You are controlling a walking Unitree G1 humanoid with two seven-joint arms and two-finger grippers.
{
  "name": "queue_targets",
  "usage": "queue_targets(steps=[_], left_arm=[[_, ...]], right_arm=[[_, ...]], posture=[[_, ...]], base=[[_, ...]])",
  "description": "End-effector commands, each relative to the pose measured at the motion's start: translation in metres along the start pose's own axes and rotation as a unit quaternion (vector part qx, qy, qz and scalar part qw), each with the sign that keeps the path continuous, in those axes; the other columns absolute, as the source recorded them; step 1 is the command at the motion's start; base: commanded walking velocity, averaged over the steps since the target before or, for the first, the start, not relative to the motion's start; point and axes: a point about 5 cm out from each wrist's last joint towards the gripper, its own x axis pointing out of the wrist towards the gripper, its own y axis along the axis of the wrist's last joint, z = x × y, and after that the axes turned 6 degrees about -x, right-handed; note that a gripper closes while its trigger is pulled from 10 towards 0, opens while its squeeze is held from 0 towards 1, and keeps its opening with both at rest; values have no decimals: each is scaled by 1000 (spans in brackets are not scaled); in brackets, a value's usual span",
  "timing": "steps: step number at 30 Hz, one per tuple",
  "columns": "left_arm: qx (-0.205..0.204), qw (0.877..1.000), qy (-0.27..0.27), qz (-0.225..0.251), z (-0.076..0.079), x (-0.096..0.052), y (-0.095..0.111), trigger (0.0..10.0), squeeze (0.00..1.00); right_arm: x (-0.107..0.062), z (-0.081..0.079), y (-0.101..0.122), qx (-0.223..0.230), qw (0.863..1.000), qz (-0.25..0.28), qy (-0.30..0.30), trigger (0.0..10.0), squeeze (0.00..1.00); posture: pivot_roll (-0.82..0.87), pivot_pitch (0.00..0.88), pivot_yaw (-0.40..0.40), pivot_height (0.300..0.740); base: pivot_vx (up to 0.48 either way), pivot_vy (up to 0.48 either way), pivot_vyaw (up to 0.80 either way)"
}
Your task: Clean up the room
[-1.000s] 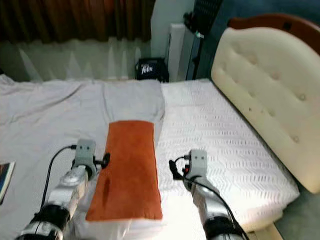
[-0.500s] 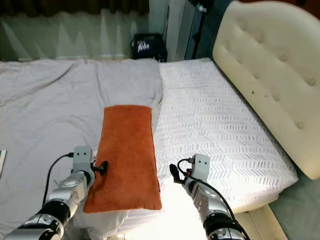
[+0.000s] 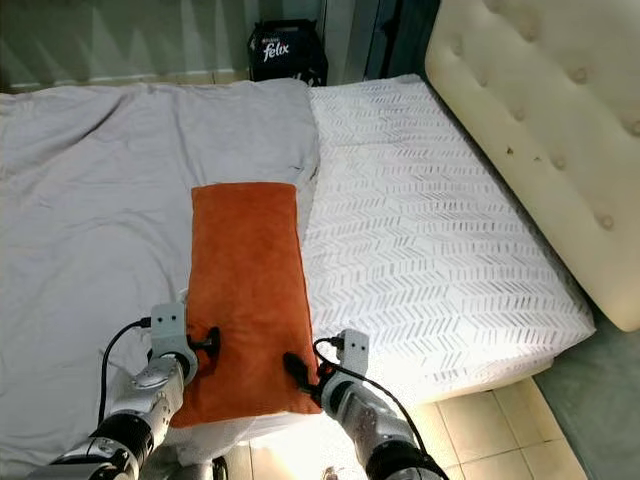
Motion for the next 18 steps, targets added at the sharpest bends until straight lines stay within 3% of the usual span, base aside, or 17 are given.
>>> queue_targets(steps=[1,4,5,6,7,8,12,18], left_arm=[[-3,995,24,-99,-11,-11,-50,10000,0],[-8,994,0,-113,-5,-11,-53,10000,0],[-34,991,-12,-126,-2,-13,-58,10000,0],[-34,991,-12,-126,-2,-13,-58,10000,0],[-51,990,-13,-130,-2,-13,-60,9843,0],[-83,988,-17,-130,-3,-14,-61,0,0],[-118,986,-25,-114,-3,-13,-58,0,0],[-79,990,-38,-112,-4,-15,-62,0,0]], right_arm=[[-2,3,-18,29,999,-29,-12,10000,0],[-3,4,-25,19,999,-34,-20,10000,0],[-4,7,-25,8,999,-34,-33,7686,0],[-4,7,-25,8,999,-34,-33,7686,0],[-4,9,-25,0,999,-34,-41,3765,0],[-5,11,-24,-9,998,-33,-49,0,0],[-4,12,-18,-15,998,-19,-54,0,0],[3,-4,-16,-8,999,-1,-36,0,0]], posture=[[-19,365,-73,740],[-2,388,-67,740],[-2,393,-67,740],[-2,393,-67,740],[-5,396,-67,740],[-14,404,-69,740],[-21,415,-70,740],[3,434,-56,740]], base=[[0,0,0],[0,0,0],[0,0,0],[0,0,0],[0,0,0],[0,0,0],[0,0,0],[0,0,0]])
